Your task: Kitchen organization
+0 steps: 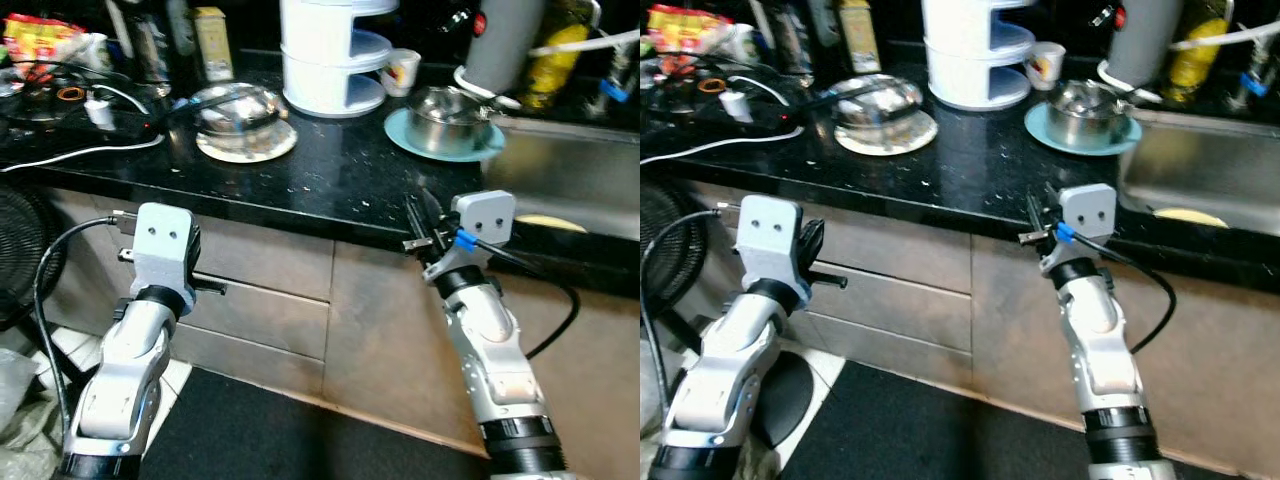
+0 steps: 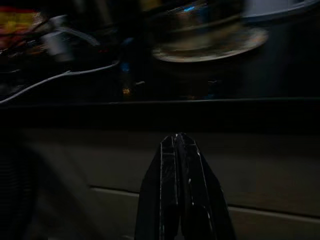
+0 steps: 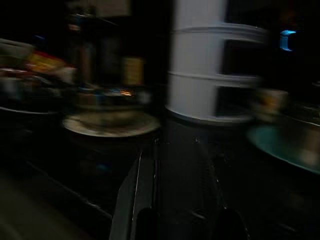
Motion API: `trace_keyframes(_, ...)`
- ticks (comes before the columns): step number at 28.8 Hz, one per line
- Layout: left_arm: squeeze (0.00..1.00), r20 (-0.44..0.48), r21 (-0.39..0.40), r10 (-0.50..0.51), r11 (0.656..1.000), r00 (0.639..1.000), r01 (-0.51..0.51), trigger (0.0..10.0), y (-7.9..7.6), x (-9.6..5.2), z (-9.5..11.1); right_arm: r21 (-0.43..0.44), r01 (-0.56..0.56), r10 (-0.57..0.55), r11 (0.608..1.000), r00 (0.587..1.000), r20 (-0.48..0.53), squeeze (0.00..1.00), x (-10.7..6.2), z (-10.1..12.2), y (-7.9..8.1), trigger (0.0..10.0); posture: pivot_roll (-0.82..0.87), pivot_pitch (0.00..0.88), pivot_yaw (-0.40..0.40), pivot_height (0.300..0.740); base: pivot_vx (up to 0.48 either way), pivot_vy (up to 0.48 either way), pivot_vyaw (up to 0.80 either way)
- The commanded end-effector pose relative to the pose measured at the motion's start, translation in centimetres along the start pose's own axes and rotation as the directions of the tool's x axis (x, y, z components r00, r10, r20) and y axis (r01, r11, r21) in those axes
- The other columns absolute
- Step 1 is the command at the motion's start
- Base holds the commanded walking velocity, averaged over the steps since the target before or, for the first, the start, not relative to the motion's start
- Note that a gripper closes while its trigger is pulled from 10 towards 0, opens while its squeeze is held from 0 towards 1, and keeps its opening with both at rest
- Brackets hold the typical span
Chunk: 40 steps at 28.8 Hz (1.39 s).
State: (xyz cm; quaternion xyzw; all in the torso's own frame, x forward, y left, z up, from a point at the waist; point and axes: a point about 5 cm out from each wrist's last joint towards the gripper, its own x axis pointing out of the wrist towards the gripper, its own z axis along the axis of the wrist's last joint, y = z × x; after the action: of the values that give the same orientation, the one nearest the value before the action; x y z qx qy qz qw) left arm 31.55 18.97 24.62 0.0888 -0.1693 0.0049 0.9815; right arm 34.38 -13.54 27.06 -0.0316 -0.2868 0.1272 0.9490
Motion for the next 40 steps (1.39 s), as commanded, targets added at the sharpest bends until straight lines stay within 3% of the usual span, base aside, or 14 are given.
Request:
trace_keyframes(1,0.00,-0.015,-0.004,-0.019,1.000,1.000,0.019,10.0,-0.45,-0.20,-0.25,-0.019,0.017,-0.018,1.000,0.999,-0.036,0.00,-0.62,-0.72,-0.81,10.0,0.02,0.199,-0.028,0.740,0.307,0.000,0.00)
trace_keyframes(40,0.00,-0.010,-0.001,-0.054,0.999,0.999,0.054,10.0,-0.64,0.08,0.26,-0.005,0.036,-0.036,0.999,0.999,-0.020,0.00,-0.65,-0.41,-0.84,10.0,0.03,0.188,-0.006,0.740,0.296,0.000,0.00)
